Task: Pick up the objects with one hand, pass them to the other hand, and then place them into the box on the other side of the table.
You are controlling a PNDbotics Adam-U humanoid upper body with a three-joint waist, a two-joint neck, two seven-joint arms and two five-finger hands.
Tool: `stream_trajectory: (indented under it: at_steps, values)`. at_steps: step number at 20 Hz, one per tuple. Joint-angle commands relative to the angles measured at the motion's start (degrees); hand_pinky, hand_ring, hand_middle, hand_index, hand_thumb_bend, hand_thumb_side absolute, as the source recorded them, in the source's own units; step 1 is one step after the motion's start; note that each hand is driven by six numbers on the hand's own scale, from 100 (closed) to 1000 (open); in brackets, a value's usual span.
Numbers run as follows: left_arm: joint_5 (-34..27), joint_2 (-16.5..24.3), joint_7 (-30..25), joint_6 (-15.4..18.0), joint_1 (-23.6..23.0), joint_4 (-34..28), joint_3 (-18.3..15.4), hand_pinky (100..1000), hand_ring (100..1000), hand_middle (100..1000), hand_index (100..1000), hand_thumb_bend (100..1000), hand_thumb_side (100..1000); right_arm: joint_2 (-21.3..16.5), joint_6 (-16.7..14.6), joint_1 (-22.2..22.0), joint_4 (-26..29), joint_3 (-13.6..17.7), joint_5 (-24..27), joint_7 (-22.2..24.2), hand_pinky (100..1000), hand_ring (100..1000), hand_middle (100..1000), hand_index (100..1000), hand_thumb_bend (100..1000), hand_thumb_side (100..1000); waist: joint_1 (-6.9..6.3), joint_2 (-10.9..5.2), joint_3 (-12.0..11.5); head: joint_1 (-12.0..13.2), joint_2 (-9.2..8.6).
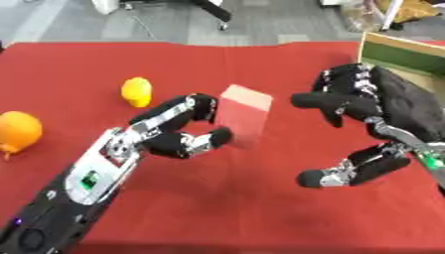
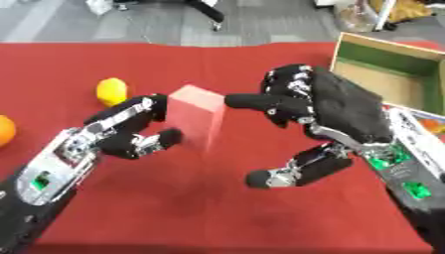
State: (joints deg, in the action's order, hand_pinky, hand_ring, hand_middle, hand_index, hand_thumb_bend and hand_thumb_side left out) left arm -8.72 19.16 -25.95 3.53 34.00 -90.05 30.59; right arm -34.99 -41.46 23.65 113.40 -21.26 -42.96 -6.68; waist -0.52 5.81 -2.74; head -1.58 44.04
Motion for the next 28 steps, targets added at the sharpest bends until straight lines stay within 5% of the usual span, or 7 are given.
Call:
stream_trajectory:
  at_steps: [1,18,28]
  values:
    - [-3.1,1.9,-1.0,-1.6,1.6,-2.0,0.4,707,598,544,575,100,631,-0.2,1.0,0.6,1.2,-0.3,-3.0,-1.6,465,255,215,936,571,341,0.36,-1.26,0.0,-0.2,0.08]
    - [-18.9,8.0,-3.2,-8.5,5.2,-5.5,2.5,708,601,549,578,100,614,-0.3,2.9,1.0,1.2,-1.9,-4.2,0.3,460,268,218,877,544,361,0.23,-1.36,-0.2,-0.4,0.08]
    - [-16.3,9.6,-1.4,-6.3,5.5,-5.9,2.5,712,607,554,583,100,593,-0.1,4.1,1.0,1.2,-1.8,-3.5,2.4,454,265,216,875,539,384,0.16,-1.35,0.0,-0.3,0.08]
